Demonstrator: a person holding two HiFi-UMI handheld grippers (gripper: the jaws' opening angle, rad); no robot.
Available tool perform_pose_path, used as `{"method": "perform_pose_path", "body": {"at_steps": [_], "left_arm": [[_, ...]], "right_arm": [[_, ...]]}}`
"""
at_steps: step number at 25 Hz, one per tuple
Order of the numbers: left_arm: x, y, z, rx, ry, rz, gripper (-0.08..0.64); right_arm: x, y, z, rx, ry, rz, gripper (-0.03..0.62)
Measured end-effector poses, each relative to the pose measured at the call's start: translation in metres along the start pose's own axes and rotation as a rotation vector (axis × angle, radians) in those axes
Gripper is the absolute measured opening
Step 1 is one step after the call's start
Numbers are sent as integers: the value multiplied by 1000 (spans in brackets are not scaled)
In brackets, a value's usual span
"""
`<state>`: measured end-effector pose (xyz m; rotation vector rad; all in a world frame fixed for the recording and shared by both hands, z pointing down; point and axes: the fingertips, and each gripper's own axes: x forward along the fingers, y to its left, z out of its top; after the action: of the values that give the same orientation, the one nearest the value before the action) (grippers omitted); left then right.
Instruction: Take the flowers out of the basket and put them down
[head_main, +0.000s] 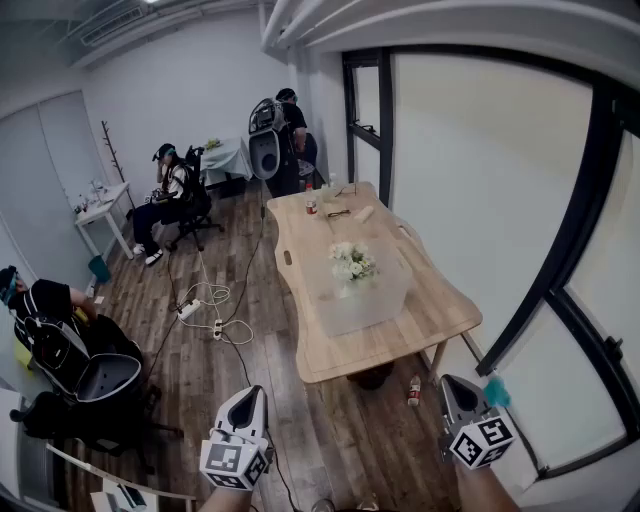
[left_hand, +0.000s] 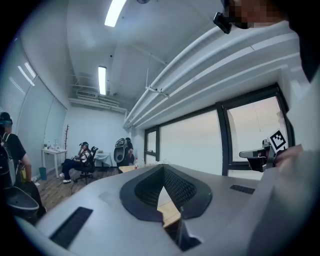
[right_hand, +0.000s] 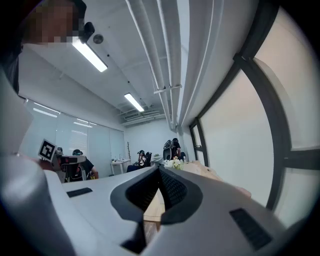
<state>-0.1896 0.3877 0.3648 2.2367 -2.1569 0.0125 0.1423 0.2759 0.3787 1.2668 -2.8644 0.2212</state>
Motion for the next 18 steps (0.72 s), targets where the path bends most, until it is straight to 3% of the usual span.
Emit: {"method": "perform_pose_path", "body": {"at_steps": [18], "left_arm": [[42,-52,-11,26,22,10,5]], "right_arm": [[-4,-59,-12,53,3,42,18]]}}
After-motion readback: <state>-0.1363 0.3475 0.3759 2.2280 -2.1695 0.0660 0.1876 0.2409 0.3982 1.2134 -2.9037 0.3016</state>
